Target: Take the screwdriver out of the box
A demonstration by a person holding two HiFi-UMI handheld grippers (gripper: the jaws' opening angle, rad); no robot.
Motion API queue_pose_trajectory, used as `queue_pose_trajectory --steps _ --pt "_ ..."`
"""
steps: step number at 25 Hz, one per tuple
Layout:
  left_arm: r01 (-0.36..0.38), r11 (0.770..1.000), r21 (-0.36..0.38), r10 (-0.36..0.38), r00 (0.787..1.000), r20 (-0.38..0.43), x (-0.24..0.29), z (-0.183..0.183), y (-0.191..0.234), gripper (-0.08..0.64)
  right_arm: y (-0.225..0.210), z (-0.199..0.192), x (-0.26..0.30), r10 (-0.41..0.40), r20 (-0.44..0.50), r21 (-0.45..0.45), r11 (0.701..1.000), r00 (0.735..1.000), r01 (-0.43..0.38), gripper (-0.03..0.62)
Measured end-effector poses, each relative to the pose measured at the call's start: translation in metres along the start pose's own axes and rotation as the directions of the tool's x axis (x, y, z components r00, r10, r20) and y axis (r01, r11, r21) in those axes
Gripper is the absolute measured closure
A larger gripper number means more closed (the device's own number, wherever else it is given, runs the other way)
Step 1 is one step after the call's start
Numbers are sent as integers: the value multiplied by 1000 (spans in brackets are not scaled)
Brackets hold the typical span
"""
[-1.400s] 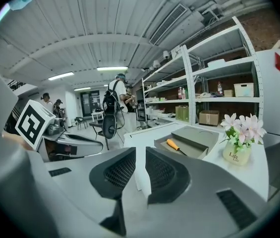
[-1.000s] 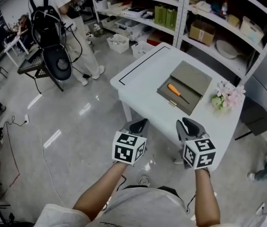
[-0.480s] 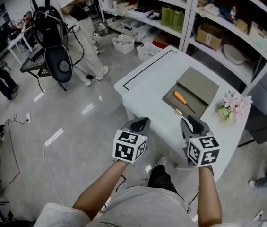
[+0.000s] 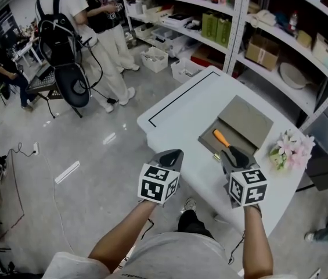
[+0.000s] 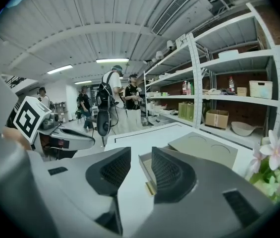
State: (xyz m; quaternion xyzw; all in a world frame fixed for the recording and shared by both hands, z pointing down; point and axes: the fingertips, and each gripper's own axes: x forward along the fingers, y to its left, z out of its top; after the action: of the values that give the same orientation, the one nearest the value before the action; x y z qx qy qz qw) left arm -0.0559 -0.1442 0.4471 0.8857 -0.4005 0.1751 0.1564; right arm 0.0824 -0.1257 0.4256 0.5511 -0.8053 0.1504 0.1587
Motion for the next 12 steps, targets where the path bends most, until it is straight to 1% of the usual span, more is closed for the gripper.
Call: queue_pose_trajectory --steps 6,12 --pt "-9 1000 1 9 1000 -11 36 19 10 554 -29 1 34 19 -50 2 1000 999 -18 451" --pt "-11 1000 -7 11 999 -38 73 32 20 554 -52 -6 69 48 -136 -4 999 989 -49 437"
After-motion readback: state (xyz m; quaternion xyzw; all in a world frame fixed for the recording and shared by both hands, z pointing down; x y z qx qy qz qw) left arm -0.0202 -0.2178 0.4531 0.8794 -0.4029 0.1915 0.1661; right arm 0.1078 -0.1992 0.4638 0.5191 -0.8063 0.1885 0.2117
